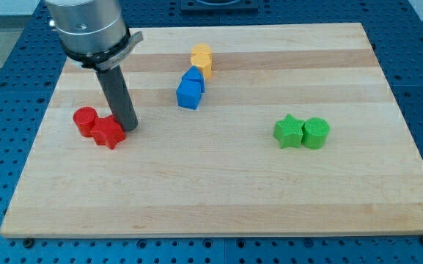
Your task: Slightly move the red blocks towards the top side of the board
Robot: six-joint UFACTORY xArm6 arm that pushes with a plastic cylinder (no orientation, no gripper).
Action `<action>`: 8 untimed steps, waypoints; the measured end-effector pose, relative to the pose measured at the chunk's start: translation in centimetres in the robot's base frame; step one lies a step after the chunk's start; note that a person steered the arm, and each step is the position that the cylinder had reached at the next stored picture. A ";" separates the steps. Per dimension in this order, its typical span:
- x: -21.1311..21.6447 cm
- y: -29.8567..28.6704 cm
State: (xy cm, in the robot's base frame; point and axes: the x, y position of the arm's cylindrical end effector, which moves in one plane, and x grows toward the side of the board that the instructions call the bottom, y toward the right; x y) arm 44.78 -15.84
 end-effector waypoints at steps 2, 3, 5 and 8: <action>2.3 4.0; 5.8 5.3; 5.5 -1.7; -1.1 -12.1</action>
State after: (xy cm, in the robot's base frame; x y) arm 43.67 -27.94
